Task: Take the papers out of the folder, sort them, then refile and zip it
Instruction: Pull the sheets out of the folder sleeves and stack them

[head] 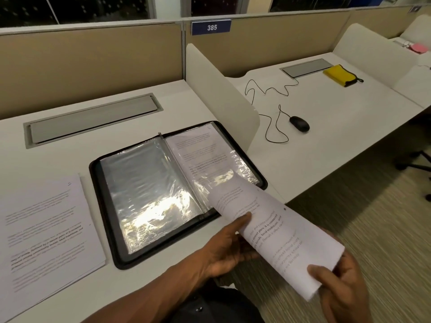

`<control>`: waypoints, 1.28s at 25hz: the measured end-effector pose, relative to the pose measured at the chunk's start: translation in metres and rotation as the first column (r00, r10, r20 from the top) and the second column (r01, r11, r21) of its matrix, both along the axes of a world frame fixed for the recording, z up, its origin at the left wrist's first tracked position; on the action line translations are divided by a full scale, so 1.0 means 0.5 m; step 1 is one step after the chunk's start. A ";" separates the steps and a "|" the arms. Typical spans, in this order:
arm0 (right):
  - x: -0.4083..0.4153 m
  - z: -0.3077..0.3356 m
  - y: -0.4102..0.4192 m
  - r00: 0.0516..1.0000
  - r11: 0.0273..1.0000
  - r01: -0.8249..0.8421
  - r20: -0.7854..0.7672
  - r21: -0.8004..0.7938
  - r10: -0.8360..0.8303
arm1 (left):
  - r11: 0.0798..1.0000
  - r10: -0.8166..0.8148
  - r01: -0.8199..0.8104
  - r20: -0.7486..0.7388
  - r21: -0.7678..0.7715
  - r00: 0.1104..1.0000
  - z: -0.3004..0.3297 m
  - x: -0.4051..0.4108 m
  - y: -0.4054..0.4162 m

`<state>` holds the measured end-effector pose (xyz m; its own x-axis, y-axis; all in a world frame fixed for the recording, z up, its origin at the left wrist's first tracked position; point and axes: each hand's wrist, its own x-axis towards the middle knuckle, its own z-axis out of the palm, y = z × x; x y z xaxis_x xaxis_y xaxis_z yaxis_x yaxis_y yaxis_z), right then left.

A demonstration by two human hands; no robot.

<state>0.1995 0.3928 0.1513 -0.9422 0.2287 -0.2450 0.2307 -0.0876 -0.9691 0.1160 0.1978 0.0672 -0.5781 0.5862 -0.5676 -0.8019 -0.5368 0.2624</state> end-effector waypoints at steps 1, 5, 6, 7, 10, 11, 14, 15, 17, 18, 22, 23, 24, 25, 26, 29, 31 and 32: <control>0.011 0.009 0.015 0.998 0.999 0.048 0.033 -0.005 -0.047 | 0.998 -0.057 0.057 -0.023 -0.001 0.998 0.001 0.006 0.004; 0.049 0.048 0.062 0.961 0.963 0.258 0.128 -0.084 -0.246 | 0.983 -0.182 0.184 -0.131 0.008 0.975 0.001 0.020 0.010; 0.055 0.052 0.063 0.954 0.951 0.288 0.128 -0.115 -0.273 | 0.982 -0.181 0.187 -0.165 0.025 0.970 0.001 0.022 0.007; 0.057 0.052 0.061 0.947 0.935 0.315 0.113 -0.161 -0.300 | 0.982 -0.170 0.182 -0.201 0.044 0.965 0.001 0.022 0.003; 0.044 0.035 0.012 0.947 0.906 0.322 0.072 -0.274 -0.315 | 0.988 -0.094 0.130 -0.325 0.089 0.941 0.008 0.023 -0.026; 0.035 0.022 -0.007 0.950 0.898 0.310 0.060 -0.311 -0.307 | 0.992 -0.053 0.090 -0.349 0.089 0.936 0.012 0.023 -0.041; 0.007 -0.010 -0.075 0.982 0.914 0.188 0.058 -0.359 -0.180 | 0.996 0.092 -0.090 -0.400 0.025 0.912 0.022 0.015 -0.105; -0.002 -0.020 -0.096 0.989 0.926 0.145 0.070 -0.349 -0.129 | 0.990 0.130 -0.144 -0.422 -0.003 0.897 0.024 0.011 -0.131; -0.022 -0.037 -0.145 0.994 0.948 0.070 0.106 -0.309 -0.039 | 0.955 0.212 -0.281 -0.451 -0.091 0.867 0.027 0.009 -0.187; -0.034 -0.045 -0.170 0.992 0.960 0.041 0.129 -0.276 -0.005 | 0.919 0.264 -0.364 -0.450 -0.151 0.853 0.029 0.011 -0.217; -0.070 -0.059 -0.253 0.980 0.983 -0.122 0.137 -0.134 0.141 | 0.700 0.421 -0.643 -0.548 -0.310 0.723 0.035 0.027 -0.316; -0.079 -0.064 -0.275 0.975 0.981 -0.162 0.134 -0.110 0.176 | 0.641 0.442 -0.690 -0.574 -0.336 0.690 0.039 0.036 -0.342; -0.088 -0.069 -0.296 0.969 0.976 -0.193 0.136 -0.096 0.205 | 0.589 0.452 -0.723 -0.594 -0.361 0.665 0.044 0.045 -0.367; -0.097 -0.076 -0.317 0.962 0.972 -0.222 0.143 -0.082 0.232 | 0.544 0.460 -0.748 -0.610 -0.381 0.645 0.049 0.054 -0.391; -0.105 -0.087 -0.342 0.952 0.965 -0.253 0.158 -0.070 0.261 | 0.507 0.464 -0.766 -0.624 -0.394 0.628 0.053 0.067 -0.417; -0.128 -0.125 -0.426 0.919 0.940 -0.335 0.201 -0.060 0.340 | 0.420 0.490 -0.804 -0.641 -0.421 0.591 0.052 0.112 -0.499; -0.139 -0.159 -0.485 0.895 0.925 -0.374 0.233 -0.069 0.380 | 0.357 0.492 -0.810 -0.643 -0.466 0.587 0.031 0.143 -0.554; -0.143 -0.177 -0.514 0.885 0.917 -0.393 0.244 -0.067 0.397 | 0.305 0.503 -0.803 -0.629 -0.512 0.592 0.014 0.157 -0.579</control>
